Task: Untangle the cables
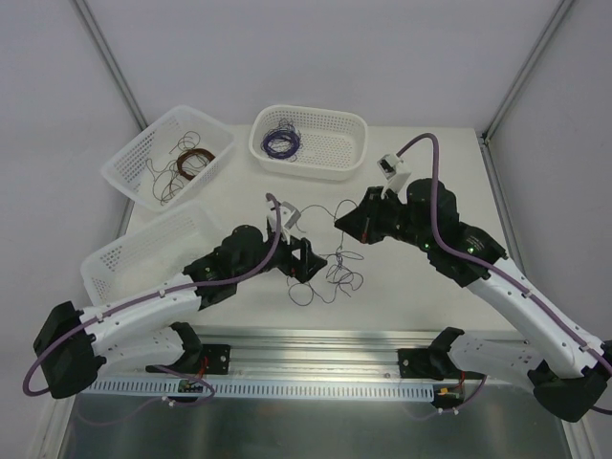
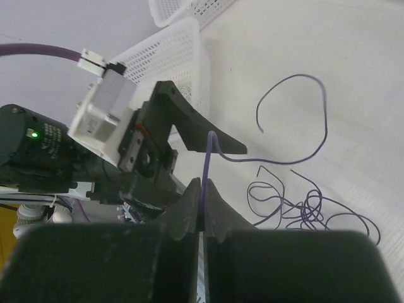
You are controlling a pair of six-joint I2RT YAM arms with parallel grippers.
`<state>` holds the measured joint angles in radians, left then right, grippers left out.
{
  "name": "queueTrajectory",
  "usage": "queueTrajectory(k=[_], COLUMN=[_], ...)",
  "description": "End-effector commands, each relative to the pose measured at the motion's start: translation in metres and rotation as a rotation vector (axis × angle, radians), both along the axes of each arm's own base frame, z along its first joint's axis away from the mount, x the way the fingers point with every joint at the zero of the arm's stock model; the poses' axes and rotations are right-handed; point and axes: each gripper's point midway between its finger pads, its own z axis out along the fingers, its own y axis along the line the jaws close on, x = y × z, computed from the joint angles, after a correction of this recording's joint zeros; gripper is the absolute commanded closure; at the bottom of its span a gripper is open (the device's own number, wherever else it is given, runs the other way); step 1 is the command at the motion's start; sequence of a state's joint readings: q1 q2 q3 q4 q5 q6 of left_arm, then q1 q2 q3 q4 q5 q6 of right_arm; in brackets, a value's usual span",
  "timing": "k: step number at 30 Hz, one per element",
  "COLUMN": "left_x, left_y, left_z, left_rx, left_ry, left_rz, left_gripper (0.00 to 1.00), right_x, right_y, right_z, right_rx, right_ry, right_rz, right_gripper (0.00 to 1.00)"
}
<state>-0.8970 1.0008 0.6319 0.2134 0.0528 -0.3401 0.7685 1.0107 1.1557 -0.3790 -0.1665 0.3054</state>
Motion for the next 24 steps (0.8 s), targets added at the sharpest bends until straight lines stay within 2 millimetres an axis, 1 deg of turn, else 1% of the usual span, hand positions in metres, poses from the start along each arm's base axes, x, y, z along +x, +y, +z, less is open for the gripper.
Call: queueTrajectory(k=[1,3,4,5,6,7,9,10,12,13,14,15,17,18,19,20,21,22,23,24], left_x=[0.001,-0.003,-0.003,-0.010,-0.012,-0.017,-0.020,-0.019,-0.016,-0.016,-0.013,-0.012,-0.003,0.000,0.007,0.010,0.014,0.018,0.018,0.026], left_y=[-0.032,-0.043,-0.050,-0.055,-0.059,-0.063,-0.065,-0.065,-0.064,-0.062,-0.061,-0.060,-0.055,-0.052,-0.049,-0.040,-0.037,-0.032,-0.027,-0.019], left_z=[0.019,0.018,0.012,0.010,0.006,-0.002,-0.010,-0.020,-0.028,-0.033,-0.036,-0.040,-0.048,-0.053,-0.057,-0.071,-0.080,-0.085,-0.091,-0.097], left_rx=[-0.034,-0.033,-0.018,-0.021,-0.012,0.002,0.017,0.034,0.051,0.060,0.070,0.077,0.109,0.126,0.146,0.196,0.212,0.225,0.233,0.216], left_ry=[-0.144,-0.149,-0.137,-0.126,-0.124,-0.109,-0.091,-0.074,-0.058,-0.049,-0.047,-0.038,-0.023,-0.009,0.008,0.054,0.096,0.127,0.164,0.218], left_rz=[-0.122,-0.175,-0.201,-0.248,-0.265,-0.288,-0.296,-0.292,-0.269,-0.259,-0.245,-0.232,-0.172,-0.150,-0.099,-0.071,-0.039,-0.010,0.008,0.059], left_gripper=[0.17,0.19,0.23,0.24,0.25,0.28,0.34,0.42,0.52,0.60,0.75,0.86,1.00,1.00,1.00,1.00,1.00,1.00,1.00,1.00], right_x=[-0.005,-0.005,-0.006,-0.006,-0.006,-0.006,-0.008,-0.007,-0.008,-0.009,-0.010,-0.010,-0.010,-0.010,-0.012,-0.011,-0.012,-0.014,-0.013,-0.015], right_y=[0.001,0.000,-0.001,-0.001,-0.003,-0.003,-0.004,-0.005,-0.006,-0.006,-0.006,-0.007,-0.009,-0.011,-0.014,-0.018,-0.022,-0.026,-0.032,-0.037], right_z=[0.019,0.019,0.021,0.020,0.021,0.022,0.024,0.024,0.026,0.028,0.029,0.031,0.033,0.036,0.043,0.046,0.048,0.060,0.067,0.070], right_rx=[0.051,0.049,0.052,0.051,0.053,0.054,0.059,0.057,0.062,0.064,0.066,0.065,0.061,0.059,0.060,0.047,0.032,0.040,0.031,0.019], right_ry=[0.001,-0.003,-0.005,-0.006,-0.009,-0.009,-0.015,-0.015,-0.021,-0.024,-0.026,-0.027,-0.037,-0.045,-0.059,-0.077,-0.082,-0.108,-0.140,-0.146], right_rz=[0.008,0.003,-0.001,-0.004,-0.007,-0.010,-0.008,-0.009,-0.011,-0.010,-0.007,-0.008,-0.010,-0.014,-0.016,-0.025,-0.030,-0.035,-0.049,-0.056], right_gripper=[0.99,0.99,0.99,0.99,0.99,0.99,0.99,0.99,0.99,0.99,0.99,0.99,0.99,0.99,0.99,0.99,0.99,0.99,0.99,0.99])
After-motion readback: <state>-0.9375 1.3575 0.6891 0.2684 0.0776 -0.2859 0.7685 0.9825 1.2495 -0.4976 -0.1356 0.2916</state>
